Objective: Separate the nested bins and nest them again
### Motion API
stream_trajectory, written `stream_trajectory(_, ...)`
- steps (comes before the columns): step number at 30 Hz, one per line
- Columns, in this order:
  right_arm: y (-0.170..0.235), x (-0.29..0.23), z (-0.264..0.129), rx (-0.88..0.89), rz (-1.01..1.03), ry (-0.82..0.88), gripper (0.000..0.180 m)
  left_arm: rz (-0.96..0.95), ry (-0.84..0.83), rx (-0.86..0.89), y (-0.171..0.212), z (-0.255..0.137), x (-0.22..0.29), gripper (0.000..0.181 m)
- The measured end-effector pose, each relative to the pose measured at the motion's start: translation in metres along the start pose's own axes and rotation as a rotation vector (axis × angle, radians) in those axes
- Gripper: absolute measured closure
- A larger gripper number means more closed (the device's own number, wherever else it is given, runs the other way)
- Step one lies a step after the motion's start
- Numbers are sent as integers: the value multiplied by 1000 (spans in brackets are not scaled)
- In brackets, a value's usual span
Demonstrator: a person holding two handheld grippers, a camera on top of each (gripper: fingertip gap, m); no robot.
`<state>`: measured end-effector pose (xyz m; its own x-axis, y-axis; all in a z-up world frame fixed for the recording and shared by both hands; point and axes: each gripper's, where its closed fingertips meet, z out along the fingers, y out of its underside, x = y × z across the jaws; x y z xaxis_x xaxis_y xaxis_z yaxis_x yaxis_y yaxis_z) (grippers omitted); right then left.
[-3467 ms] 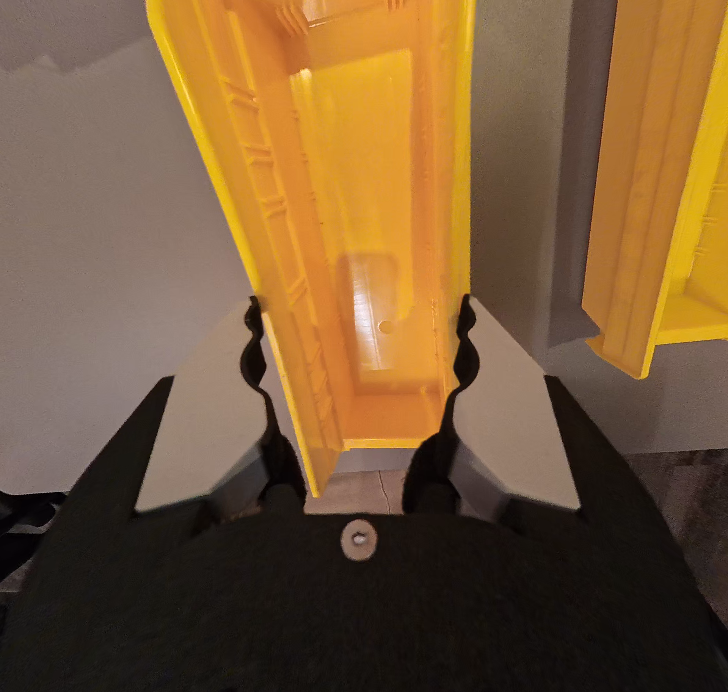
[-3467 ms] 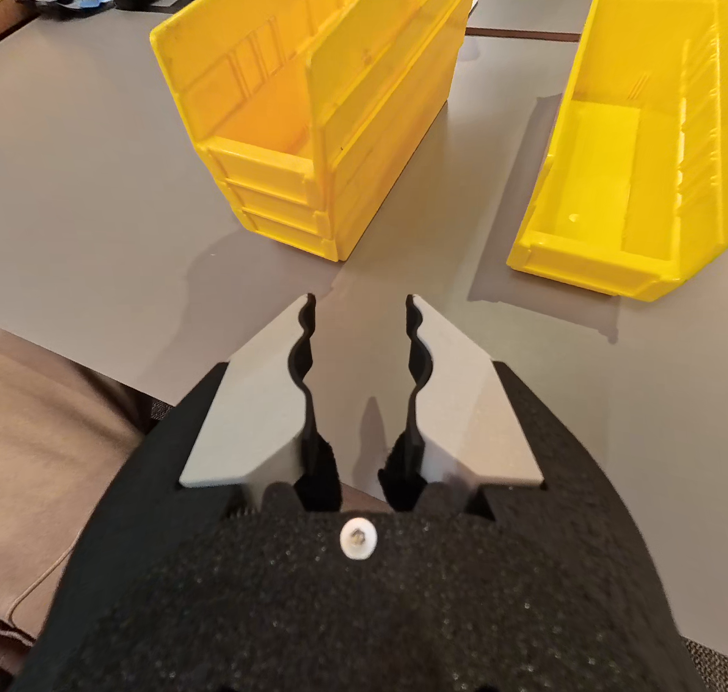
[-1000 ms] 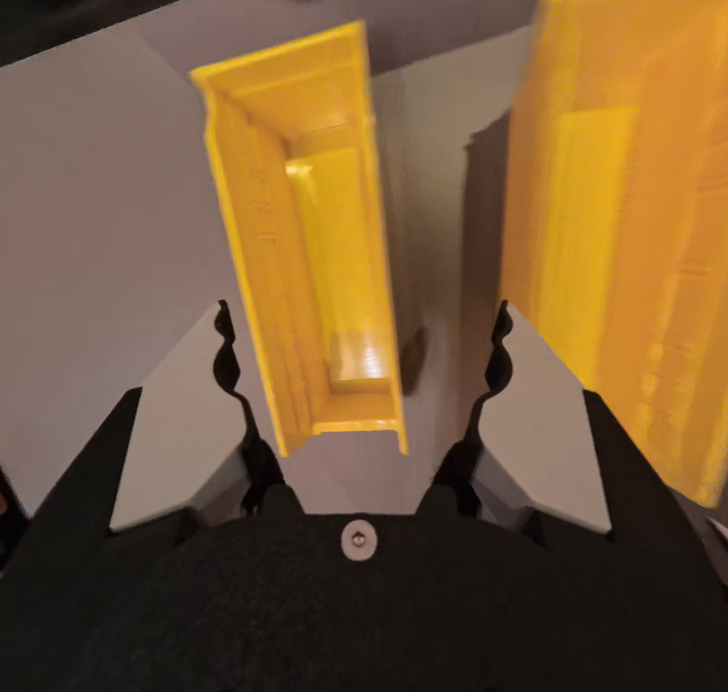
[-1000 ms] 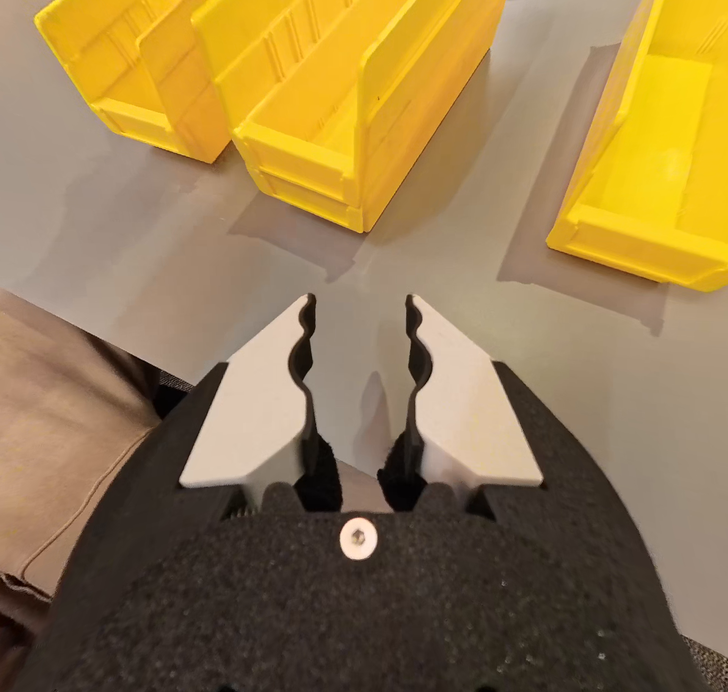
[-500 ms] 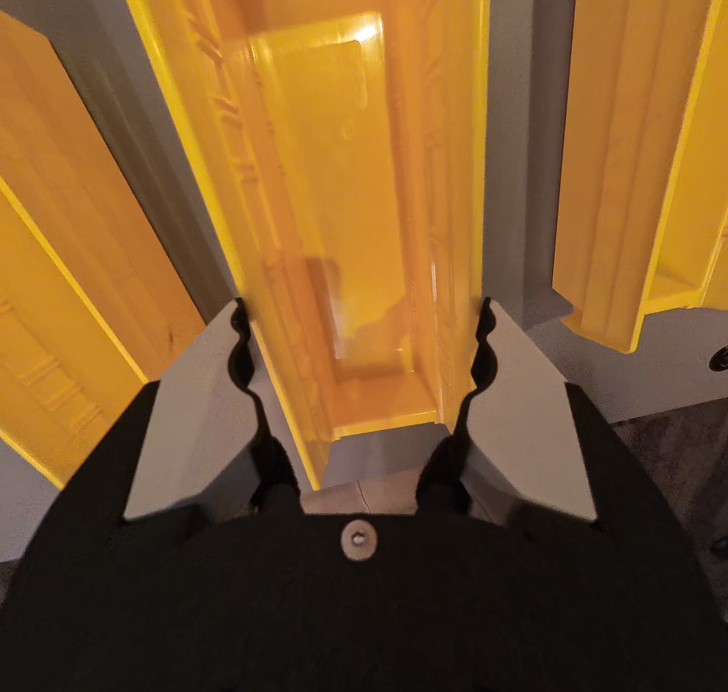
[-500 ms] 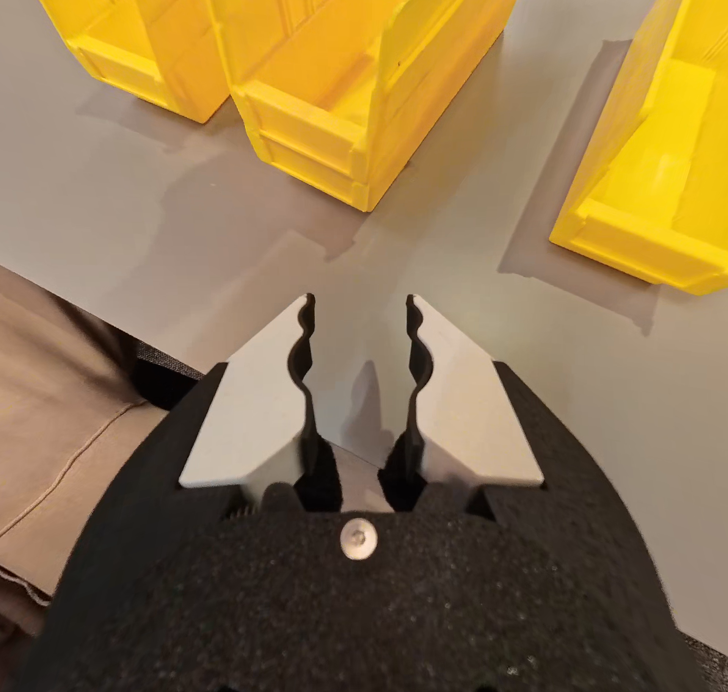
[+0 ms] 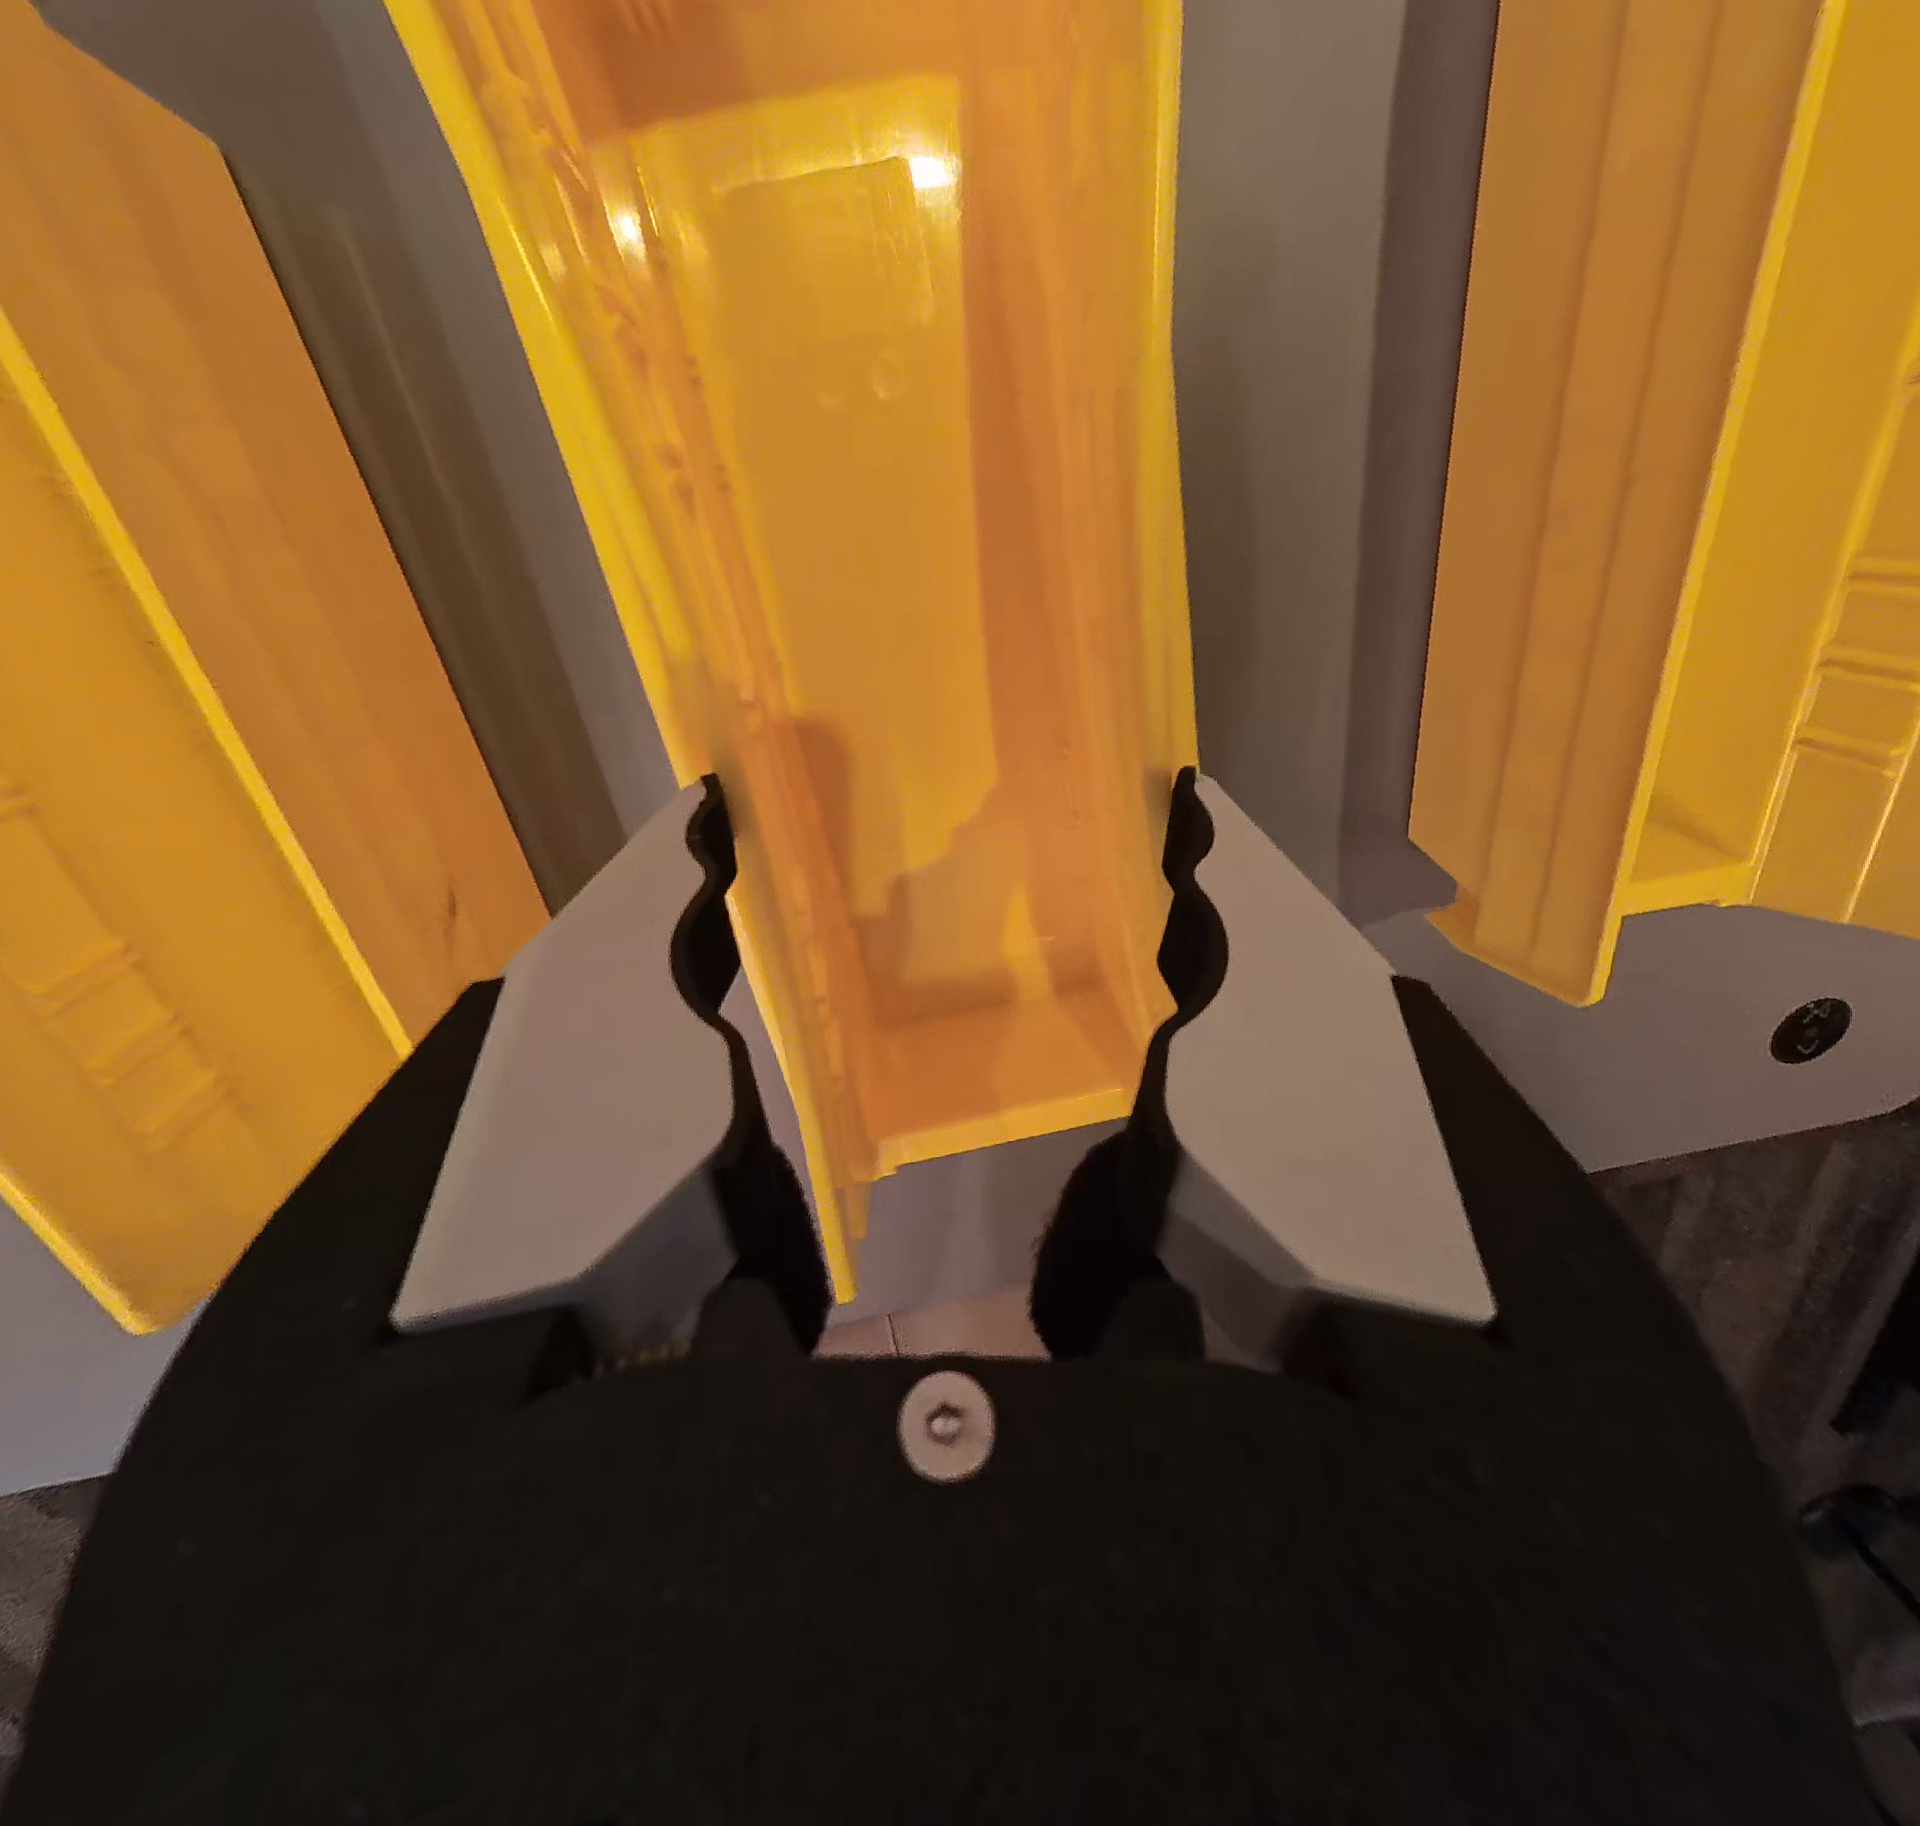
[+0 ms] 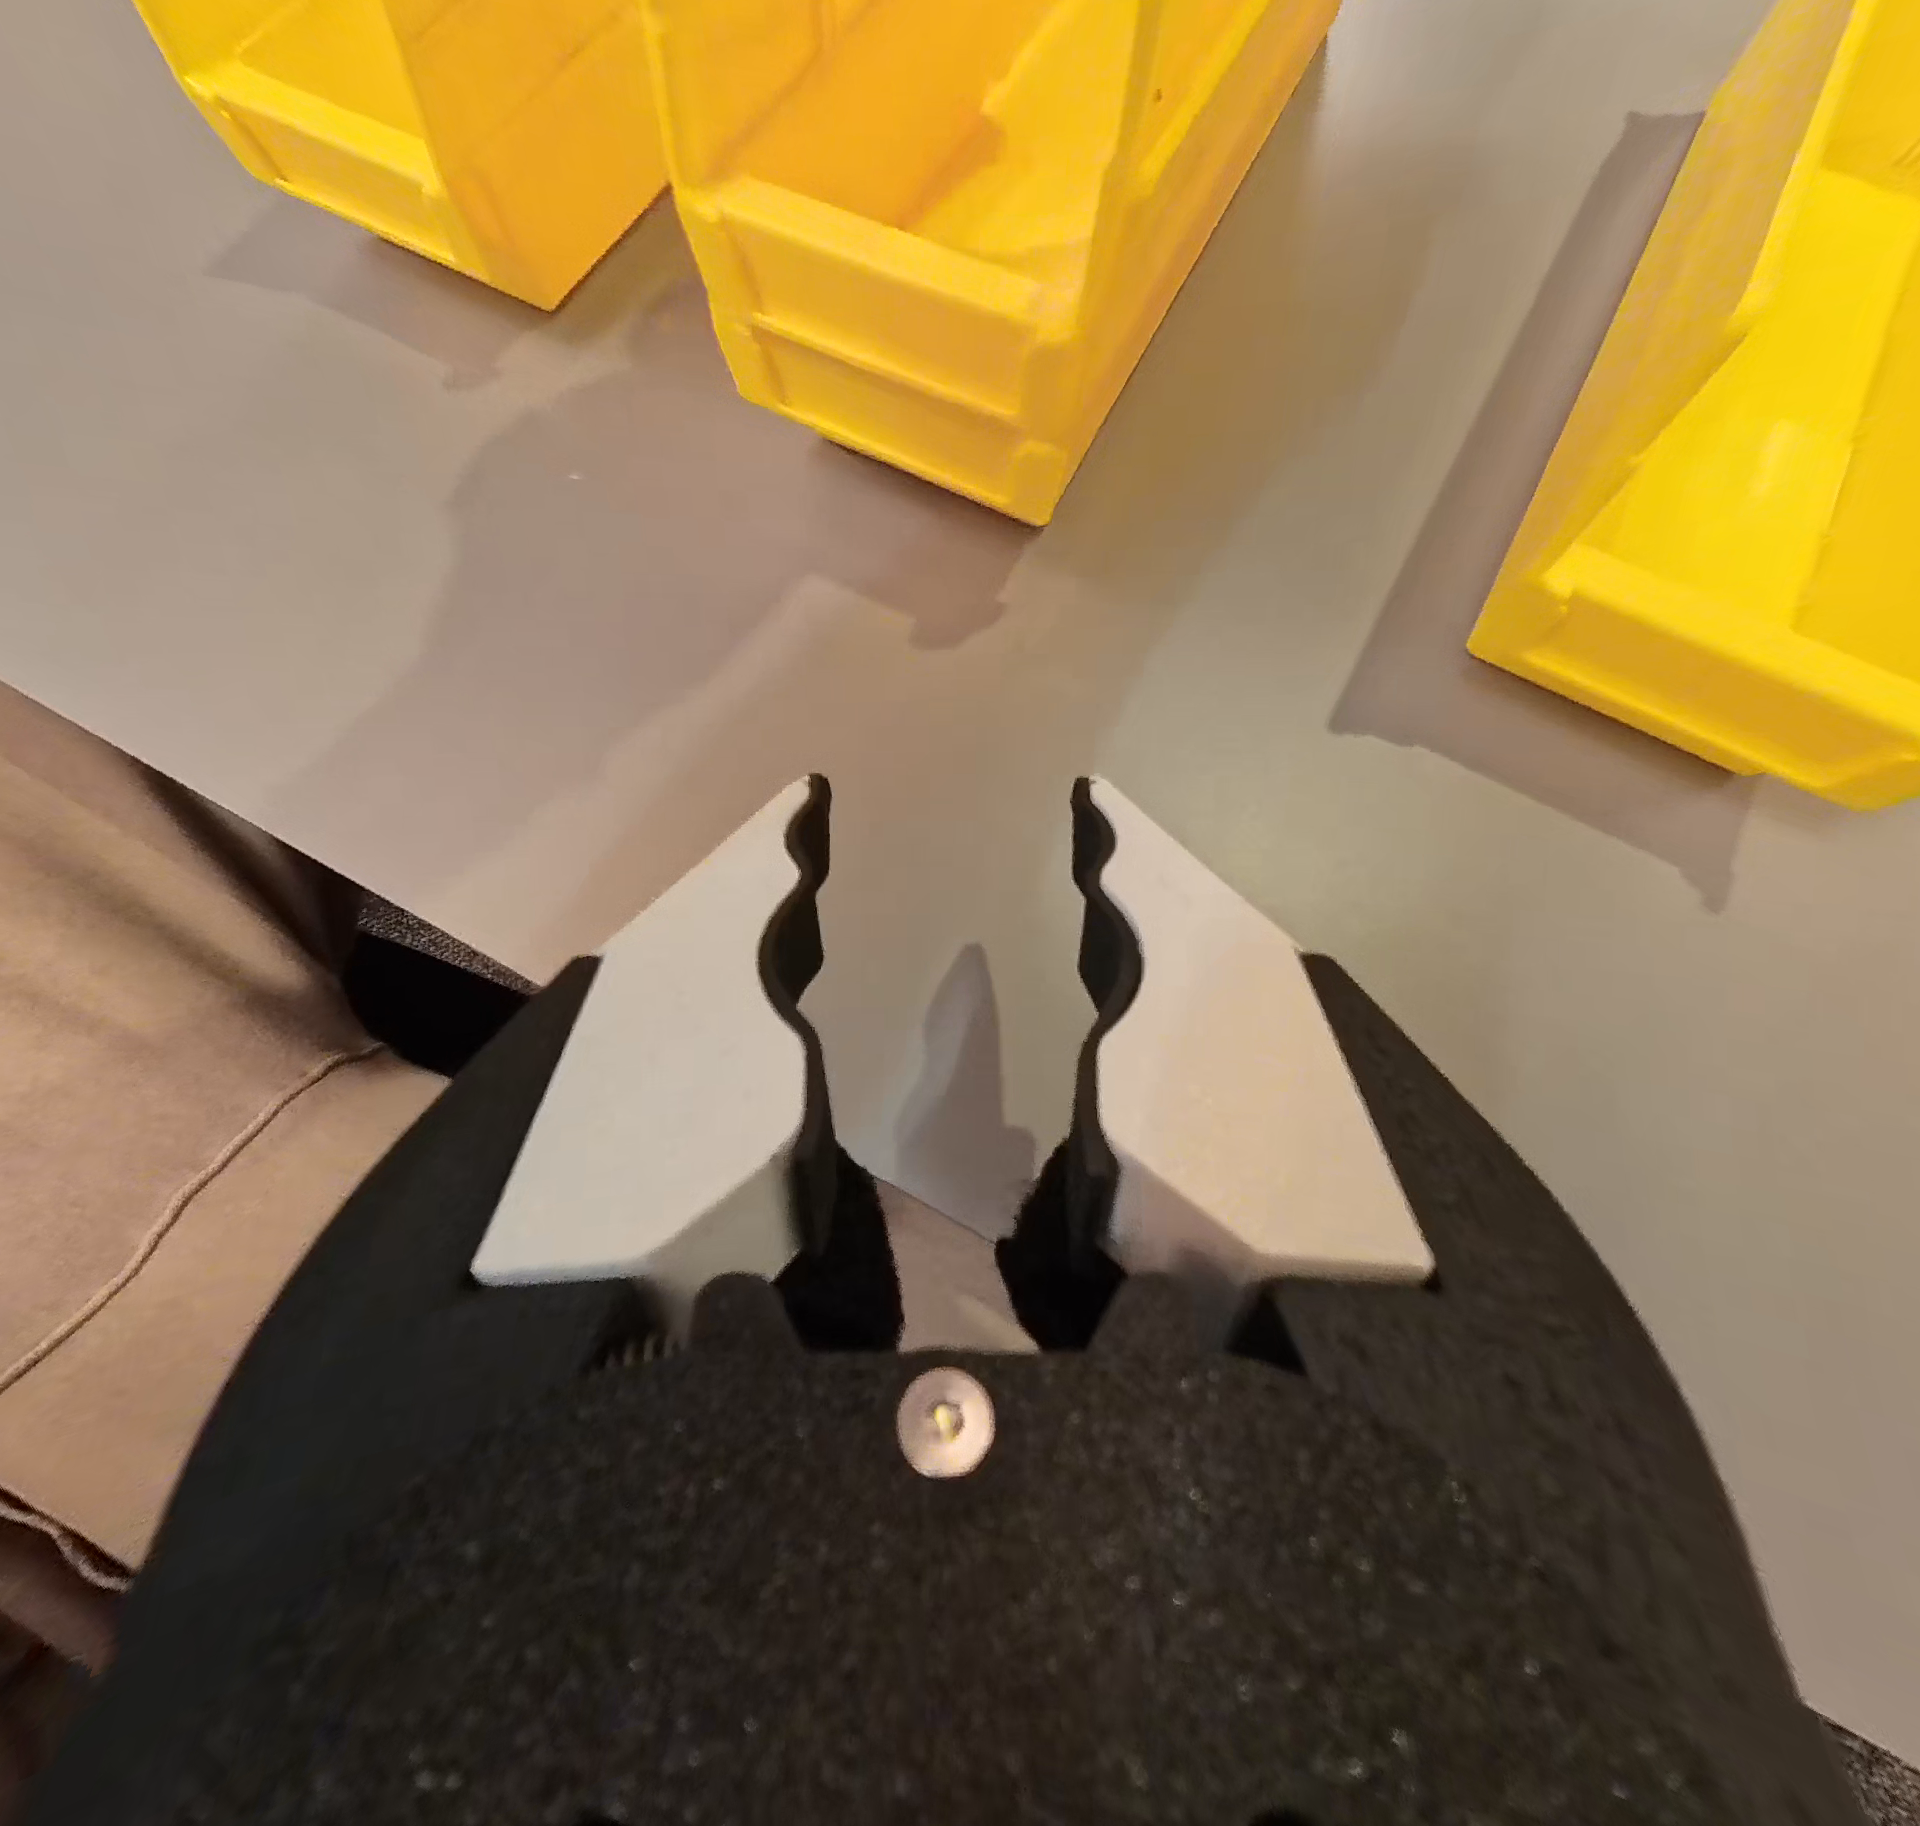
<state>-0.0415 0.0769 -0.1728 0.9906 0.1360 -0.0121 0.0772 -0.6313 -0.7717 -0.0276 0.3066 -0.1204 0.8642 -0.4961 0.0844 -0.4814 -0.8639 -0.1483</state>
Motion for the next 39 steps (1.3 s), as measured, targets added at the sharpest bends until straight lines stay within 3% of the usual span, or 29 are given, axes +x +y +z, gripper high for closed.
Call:
stream_trajectory(19,1,-1,1,-10,-10,0,133,44,-56,-38,3,-17,-1,96)
stream_trajectory(30,2,1,1,-12,-5,-2,133,60,-114,-99,10,-2,-5,72)
stream_trajectory(34,4,3,1,-19,-13,7,133,52,-130,-19,-13,-6,-3,84)
stream_trajectory(39,6,9,1,-34,-36,34,133,12,-95,-67,-15,7,6,52)
